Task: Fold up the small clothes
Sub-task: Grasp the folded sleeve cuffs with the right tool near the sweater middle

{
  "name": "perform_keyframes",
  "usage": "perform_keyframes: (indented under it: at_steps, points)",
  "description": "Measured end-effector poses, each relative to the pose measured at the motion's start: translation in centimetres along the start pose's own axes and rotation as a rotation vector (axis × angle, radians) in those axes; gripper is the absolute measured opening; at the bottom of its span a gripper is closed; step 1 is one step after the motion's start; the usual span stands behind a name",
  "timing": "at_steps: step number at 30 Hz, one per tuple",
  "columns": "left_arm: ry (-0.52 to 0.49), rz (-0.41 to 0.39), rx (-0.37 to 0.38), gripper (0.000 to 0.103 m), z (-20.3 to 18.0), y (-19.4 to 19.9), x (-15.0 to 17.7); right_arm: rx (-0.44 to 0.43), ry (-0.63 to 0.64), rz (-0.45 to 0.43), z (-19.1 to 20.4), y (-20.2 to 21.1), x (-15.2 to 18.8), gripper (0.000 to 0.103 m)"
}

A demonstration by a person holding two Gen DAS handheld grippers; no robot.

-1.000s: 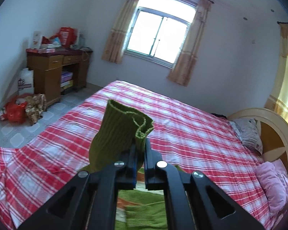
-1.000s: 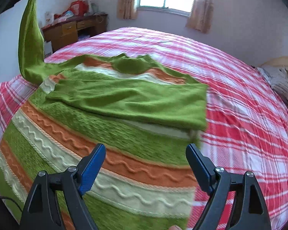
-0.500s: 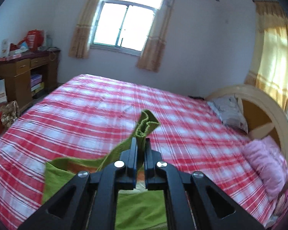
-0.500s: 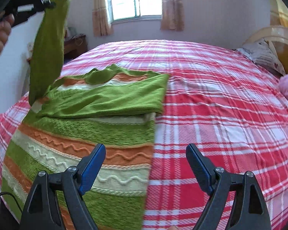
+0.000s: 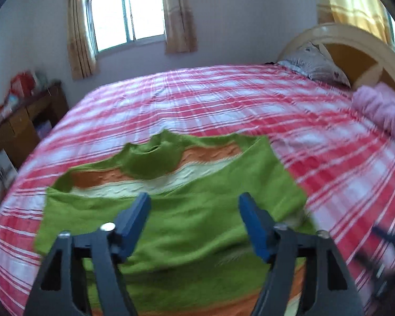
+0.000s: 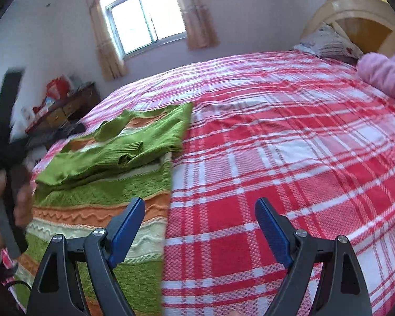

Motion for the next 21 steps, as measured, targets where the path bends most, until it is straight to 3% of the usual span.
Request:
perform_keyframes:
  at_steps: [1,6,7,10,12,14,16,18,21]
  points:
    - [-0.012,0.003,-0.030,0.088,0.8,0.1,0.7,-0.001,-0.003,0.000,-0.1,0.0,0.0,0.086]
    - [-0.030,0.117,-0.262,0.090,9.1,-0.4,6.5,0.009,0.019,0.025,0.1,-0.7,0.3,0.086]
    - [-0.012,0.143,-0.281,0.090,10.3,-0.6,7.5,0.002,0.029,0.032,0.4,-0.7,0.2,0.086]
    - [0.074,0.218,-0.286,0.090,13.8,-0.9,11.0,-0.030,0.063,0.030,1.6,0.2,-0.4,0.086]
    - [0.098,0.232,-0.274,0.090,14.6,-1.0,12.2,-0.069,0.085,0.028,3.3,0.8,-1.3,0.086]
    - [0.107,0.248,-0.254,0.092,14.6,-1.6,12.9,-0.133,0.073,0.080,5.1,0.6,-2.1,0.085]
    - [0.126,0.253,-0.245,0.094,14.3,-2.0,13.4,-0.190,0.070,0.141,7.5,-0.5,-2.8,0.073]
    - [0.141,0.258,-0.238,0.097,14.3,-2.4,13.3,-0.191,0.121,0.178,10.2,-2.2,-3.2,0.065]
    - [0.190,0.256,-0.206,0.101,14.5,-2.3,13.8,-0.193,0.135,0.254,12.9,-4.9,-2.8,0.064]
Point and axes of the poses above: each gripper's, at about its wrist camera, not at the fingertips, and y roughly against the way its jaws point, z to its left, x to its underside, the point moved 7 cm from there along -y, roughly the way its jaws point, and after that the axes turned 15 degrees about -y, right-handed, at the moved point
